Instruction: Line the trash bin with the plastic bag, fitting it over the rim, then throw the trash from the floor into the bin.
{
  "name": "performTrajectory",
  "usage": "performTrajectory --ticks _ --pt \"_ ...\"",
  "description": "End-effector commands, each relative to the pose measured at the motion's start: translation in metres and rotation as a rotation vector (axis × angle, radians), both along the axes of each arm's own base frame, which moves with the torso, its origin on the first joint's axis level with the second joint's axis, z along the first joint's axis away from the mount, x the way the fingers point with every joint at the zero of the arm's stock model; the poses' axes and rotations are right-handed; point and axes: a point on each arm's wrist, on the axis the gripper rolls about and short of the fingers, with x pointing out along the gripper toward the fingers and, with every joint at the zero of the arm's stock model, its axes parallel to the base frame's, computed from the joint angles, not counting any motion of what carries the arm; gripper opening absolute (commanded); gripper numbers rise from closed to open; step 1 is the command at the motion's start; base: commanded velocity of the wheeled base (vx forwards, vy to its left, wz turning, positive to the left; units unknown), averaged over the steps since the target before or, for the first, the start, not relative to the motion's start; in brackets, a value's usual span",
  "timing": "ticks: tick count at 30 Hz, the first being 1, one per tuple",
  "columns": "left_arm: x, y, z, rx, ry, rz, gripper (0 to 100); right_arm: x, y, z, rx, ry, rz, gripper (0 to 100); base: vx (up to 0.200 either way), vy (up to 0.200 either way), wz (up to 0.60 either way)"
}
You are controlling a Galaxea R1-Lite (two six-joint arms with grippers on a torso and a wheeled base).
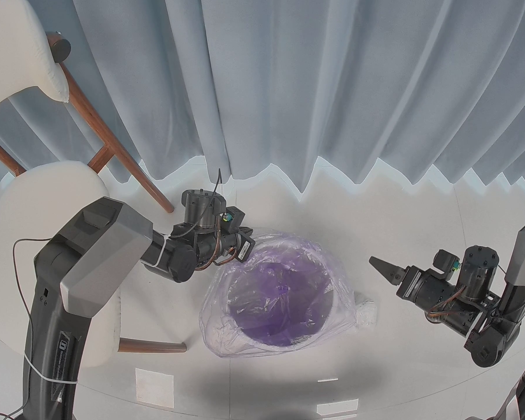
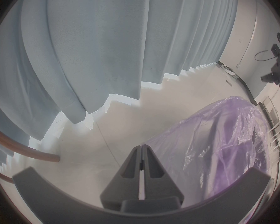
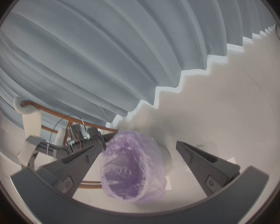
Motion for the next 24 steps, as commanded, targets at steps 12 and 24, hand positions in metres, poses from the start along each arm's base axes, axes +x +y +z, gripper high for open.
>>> performTrajectory --ticks 12,24 --pt "-0.003 0.001 0.026 -0.071 -0.018 0.023 0 0.028 0.008 -0.064 -0.155 0.075 0.184 100 0.0 0.0 0.0" --pt "-0.016 0.0 0.061 -0.175 0.062 0.022 0 0.04 0.01 -0.07 -0.154 0.058 0.178 100 0.0 0.0 0.0"
